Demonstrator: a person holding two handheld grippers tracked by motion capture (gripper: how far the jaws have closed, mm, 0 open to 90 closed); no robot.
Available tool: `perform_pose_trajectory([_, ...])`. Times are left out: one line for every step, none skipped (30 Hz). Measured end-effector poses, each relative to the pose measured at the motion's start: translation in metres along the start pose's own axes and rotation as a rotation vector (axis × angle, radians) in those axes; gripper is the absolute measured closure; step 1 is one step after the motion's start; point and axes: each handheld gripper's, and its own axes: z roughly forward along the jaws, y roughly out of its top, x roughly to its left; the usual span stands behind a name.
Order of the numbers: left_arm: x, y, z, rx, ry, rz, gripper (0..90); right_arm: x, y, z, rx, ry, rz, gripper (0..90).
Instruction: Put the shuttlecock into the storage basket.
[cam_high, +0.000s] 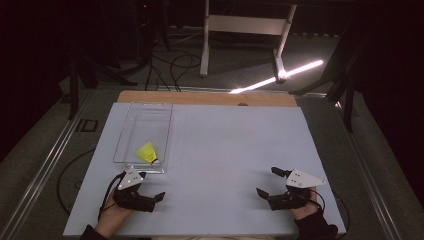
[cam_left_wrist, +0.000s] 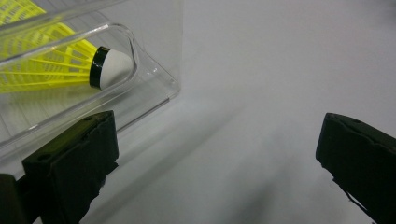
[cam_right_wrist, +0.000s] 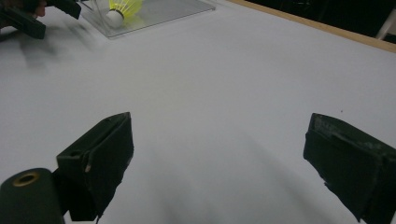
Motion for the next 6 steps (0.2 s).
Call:
perform_pose_trajectory([0.0, 0.0001, -0.0003, -0.004, -0.002, -0.001, 0.1, -0.0001, -0.0001, 0.0, 0.001, -0.001, 0.0, 8.5])
perform_pose_trajectory([0.0, 0.0003, -0.0006, -0.009, -0.001, -0.001, 0.1, -0.0004, -0.0003, 0.0, 0.001, -0.001, 0.003, 8.5])
perform_pose_trajectory([0.0, 0.0003, -0.0006, -0.009, -0.001, -0.001, 0.1, -0.0004, -0.0003, 0.0, 0.001, -0.001, 0.003, 8.5])
perform_pose_trajectory([0.0001, 0.0001, -0.0006, -0.009, -0.007, -0.003, 0.1, -0.0006, -0.0004, 0.0, 0.0, -0.001, 0.003, 8.5])
perform_pose_trajectory([0.0001, 0.0001, -0.0006, -0.009, -0.007, -0.003, 0.1, -0.0006, -0.0004, 0.0, 0.0, -0.001, 0.003, 8.5])
perform_pose_trajectory([0.0, 0.0001, -0.0005, -0.007, -0.007, -0.003, 0.1, -0.0006, -0.0004, -0.0001, 0.0, 0.0, 0.003, 8.5])
